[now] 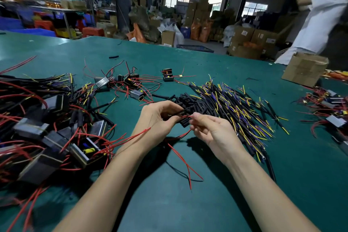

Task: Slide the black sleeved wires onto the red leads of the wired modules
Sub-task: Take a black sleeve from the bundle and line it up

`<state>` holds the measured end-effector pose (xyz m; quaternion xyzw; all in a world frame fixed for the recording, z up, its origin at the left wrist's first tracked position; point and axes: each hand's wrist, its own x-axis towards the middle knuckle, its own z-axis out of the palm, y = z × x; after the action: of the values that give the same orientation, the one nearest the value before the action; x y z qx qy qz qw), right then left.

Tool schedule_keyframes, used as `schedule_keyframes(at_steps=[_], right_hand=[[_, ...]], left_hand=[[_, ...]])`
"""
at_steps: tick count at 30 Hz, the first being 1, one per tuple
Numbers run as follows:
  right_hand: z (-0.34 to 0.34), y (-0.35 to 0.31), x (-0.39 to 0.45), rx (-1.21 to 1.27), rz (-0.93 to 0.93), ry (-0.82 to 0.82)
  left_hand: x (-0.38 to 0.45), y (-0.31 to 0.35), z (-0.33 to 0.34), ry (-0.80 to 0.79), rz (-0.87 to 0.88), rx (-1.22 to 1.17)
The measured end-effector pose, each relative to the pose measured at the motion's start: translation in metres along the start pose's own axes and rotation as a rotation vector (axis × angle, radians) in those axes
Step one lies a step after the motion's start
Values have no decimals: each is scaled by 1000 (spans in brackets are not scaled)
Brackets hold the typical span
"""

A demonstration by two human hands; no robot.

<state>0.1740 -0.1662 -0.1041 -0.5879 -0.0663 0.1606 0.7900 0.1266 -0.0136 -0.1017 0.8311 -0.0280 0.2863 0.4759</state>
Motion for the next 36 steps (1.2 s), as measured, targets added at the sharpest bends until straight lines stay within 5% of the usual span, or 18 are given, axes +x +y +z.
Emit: schedule_keyframes(at_steps=[12, 17, 21, 29, 36], right_hand=[[4, 0, 4, 168, 119, 123], [-5, 4, 3, -83, 23, -14], [-14, 2, 2, -375, -123, -96], [-13, 0, -2, -835, -815, -30], [-17, -1, -1, -976, -1001, 24]], left_hand=[[-2, 0, 3, -1, 51, 42], [-2, 0, 3, -46, 10, 101], [-3, 1, 4, -16, 0, 166], [-3, 3, 6, 4, 52, 141], [-5, 4, 7, -16, 77, 157]])
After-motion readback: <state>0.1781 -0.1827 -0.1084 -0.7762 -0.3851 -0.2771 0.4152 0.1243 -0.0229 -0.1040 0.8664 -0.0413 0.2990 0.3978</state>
